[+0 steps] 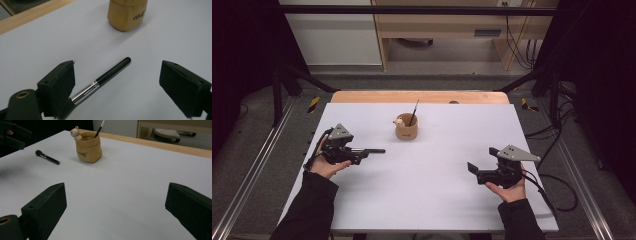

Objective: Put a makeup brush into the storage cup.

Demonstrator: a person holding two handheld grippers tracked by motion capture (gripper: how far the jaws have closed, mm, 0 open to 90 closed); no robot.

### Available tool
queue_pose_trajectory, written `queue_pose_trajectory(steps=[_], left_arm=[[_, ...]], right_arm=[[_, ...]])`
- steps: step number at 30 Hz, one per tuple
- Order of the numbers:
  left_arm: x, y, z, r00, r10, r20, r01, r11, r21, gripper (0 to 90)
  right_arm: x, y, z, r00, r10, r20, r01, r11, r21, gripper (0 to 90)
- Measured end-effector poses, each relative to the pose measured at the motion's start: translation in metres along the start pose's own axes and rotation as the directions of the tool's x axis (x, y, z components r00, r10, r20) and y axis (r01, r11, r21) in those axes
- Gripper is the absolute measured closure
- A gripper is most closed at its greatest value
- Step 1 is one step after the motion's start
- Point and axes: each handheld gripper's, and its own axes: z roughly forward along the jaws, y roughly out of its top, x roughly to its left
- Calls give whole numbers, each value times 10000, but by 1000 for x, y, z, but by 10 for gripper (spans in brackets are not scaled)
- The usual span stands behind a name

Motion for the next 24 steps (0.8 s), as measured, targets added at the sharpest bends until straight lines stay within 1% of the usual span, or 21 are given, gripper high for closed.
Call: queue_pose_trajectory(steps=[1, 2, 6, 7, 8, 9, 12, 16, 18, 23, 24], left_arm=[[1, -1, 2, 10000, -51, 61, 50, 10000, 59, 126], [2, -1, 3, 10000, 4, 60, -4, 9999, 100, 128], [4, -3, 10, 9999, 3, 117, -7, 9996, 287, 132], [6, -4, 12, 9999, 68, 110, -71, 9993, 360, 132], [7, -5, 14, 9999, 23, 139, -29, 9991, 432, 134], [8, -5, 15, 9998, 93, 151, -100, 9986, 510, 136], [9, -7, 18, 9998, 21, 183, -33, 9978, 657, 145], [11, -9, 23, 9997, 102, 209, -120, 9962, 862, 162], [12, -10, 26, 9997, 26, 256, -50, 9955, 945, 175], [13, -12, 35, 9997, 75, 219, -100, 9933, 1151, 199], [13, -12, 37, 9997, 141, 182, -162, 9925, 1215, 202]], right_arm=[[0, 0, 0, 10000, 7, -4, -7, 10000, -9, 43], [0, 0, 0, 10000, 13, -16, -13, 10000, -14, 43], [0, 0, 1, 10000, -14, -14, 14, 10000, 16, 42], [1, 0, 1, 10000, -14, -19, 14, 10000, 18, 42], [0, 0, 1, 10000, -30, -24, 30, 10000, 13, 43], [0, 0, 1, 10000, -23, -27, 23, 10000, 12, 42], [0, 0, 1, 10000, -16, -25, 16, 10000, 9, 43], [0, 0, 1, 10000, -8, -24, 8, 10000, -1, 42], [1, 0, 1, 10000, -14, -25, 14, 10000, 3, 42], [0, 0, 1, 10000, -21, -19, 21, 10000, 6, 43], [0, 0, 1, 10000, -23, -19, 23, 10000, 12, 42]])
